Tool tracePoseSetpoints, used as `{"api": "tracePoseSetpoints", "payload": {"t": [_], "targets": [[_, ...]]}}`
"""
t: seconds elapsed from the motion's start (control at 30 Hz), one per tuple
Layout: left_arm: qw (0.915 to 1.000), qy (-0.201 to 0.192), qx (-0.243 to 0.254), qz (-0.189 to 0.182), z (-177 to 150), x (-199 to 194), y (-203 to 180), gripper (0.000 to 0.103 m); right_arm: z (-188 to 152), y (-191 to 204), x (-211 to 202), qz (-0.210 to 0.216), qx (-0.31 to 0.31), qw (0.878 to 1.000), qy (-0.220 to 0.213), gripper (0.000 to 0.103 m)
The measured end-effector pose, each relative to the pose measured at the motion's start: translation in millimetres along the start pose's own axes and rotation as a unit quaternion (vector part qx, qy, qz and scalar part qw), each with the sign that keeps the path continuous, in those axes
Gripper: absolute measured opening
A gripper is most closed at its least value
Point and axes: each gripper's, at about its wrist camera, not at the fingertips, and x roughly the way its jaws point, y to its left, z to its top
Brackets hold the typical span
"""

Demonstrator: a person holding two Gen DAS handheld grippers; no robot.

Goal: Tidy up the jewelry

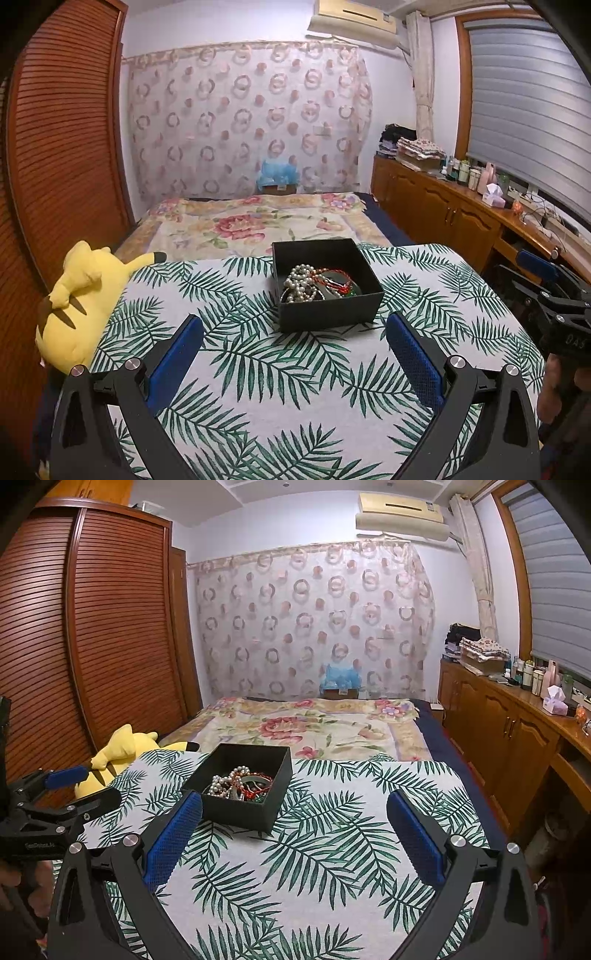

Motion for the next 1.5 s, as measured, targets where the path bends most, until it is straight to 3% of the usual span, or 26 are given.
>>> {"api": "tracePoseSetpoints", "payload": {"t": [1.5], "targets": [[1.0, -0.002, -0.002, -0.004, 1.6, -2.3, -5.8, 0.095, -2.4, 0.9, 2.8, 0.001, 0.002, 1.0, 0.001, 0.101]]}}
